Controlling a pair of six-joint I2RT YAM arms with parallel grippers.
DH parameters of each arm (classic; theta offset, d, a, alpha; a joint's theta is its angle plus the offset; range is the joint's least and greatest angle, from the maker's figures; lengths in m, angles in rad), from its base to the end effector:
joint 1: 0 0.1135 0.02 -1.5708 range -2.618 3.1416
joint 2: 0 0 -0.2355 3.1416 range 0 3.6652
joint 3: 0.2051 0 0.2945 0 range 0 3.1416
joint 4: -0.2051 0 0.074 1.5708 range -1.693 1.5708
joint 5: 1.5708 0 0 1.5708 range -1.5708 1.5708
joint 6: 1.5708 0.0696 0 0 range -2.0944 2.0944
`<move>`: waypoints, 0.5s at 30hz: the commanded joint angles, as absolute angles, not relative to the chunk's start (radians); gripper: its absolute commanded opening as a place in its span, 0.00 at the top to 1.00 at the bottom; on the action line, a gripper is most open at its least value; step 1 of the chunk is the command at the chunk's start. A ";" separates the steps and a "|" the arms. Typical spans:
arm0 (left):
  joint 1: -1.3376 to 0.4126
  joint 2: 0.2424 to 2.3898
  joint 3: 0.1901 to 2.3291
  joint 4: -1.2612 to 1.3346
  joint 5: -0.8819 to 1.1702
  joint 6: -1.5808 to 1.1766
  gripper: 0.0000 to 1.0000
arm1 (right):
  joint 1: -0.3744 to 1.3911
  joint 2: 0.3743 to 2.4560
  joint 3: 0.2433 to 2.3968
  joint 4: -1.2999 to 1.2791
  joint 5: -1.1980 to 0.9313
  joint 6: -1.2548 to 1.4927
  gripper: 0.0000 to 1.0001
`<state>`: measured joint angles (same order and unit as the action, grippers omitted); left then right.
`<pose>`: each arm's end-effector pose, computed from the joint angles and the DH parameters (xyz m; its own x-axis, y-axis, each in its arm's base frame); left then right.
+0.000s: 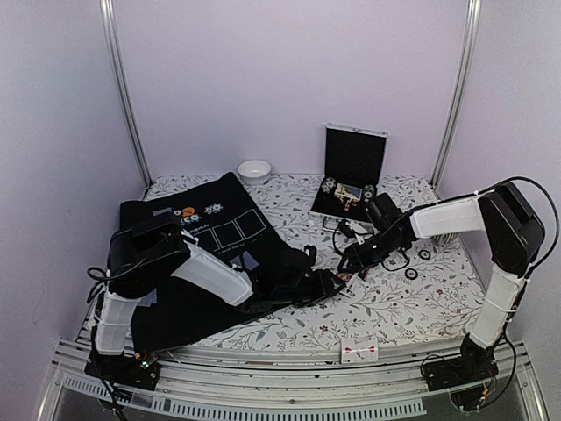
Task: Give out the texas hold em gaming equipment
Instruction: Pick up the poker card from the center of the board.
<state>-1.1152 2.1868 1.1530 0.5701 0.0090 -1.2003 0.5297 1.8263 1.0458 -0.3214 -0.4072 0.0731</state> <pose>0.2122 -0.4345 0.0244 -0.9116 -0.2580 -0.3201 0.1430 0.5311 -0.8352 0.3217 0.2203 0.0581 -0.8129 -0.3983 -0.4249 -0.5605 0.7330 0.3854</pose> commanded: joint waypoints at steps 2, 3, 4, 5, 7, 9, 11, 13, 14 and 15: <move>-1.121 2.236 1.197 0.608 -0.009 -1.174 0.53 | 0.512 1.784 1.008 -0.268 -0.444 0.138 0.62; -1.119 2.241 1.201 0.610 -0.007 -1.172 0.56 | 0.506 1.774 1.003 -0.260 -0.453 0.143 0.63; -1.117 2.245 1.204 0.610 -0.006 -1.167 0.59 | 0.504 1.769 0.998 -0.253 -0.461 0.150 0.63; -1.115 2.247 1.207 0.610 -0.005 -1.164 0.63 | 0.503 1.766 0.995 -0.249 -0.468 0.153 0.63; -1.111 2.245 1.205 0.610 -0.015 -1.160 0.75 | 0.502 1.762 0.994 -0.244 -0.481 0.156 0.63; -1.108 2.241 1.199 0.610 -0.025 -1.155 0.86 | 0.502 1.754 0.994 -0.242 -0.486 0.155 0.63; -1.105 2.236 1.194 0.609 -0.026 -1.148 0.94 | 0.502 1.737 0.993 -0.242 -0.481 0.156 0.64; -1.103 2.227 1.188 0.608 -0.022 -1.139 1.00 | 0.499 1.708 0.994 -0.244 -0.471 0.156 0.64; -1.104 2.223 1.186 0.609 -0.019 -1.132 1.00 | 0.498 1.688 0.993 -0.245 -0.468 0.157 0.64; -1.103 2.215 1.186 0.608 -0.014 -1.122 1.00 | 0.495 1.665 0.995 -0.249 -0.466 0.158 0.64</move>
<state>-1.1095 2.2284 1.1851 0.5964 -0.0132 -1.1614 0.5034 1.7576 1.0000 -0.2676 -0.4591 0.1459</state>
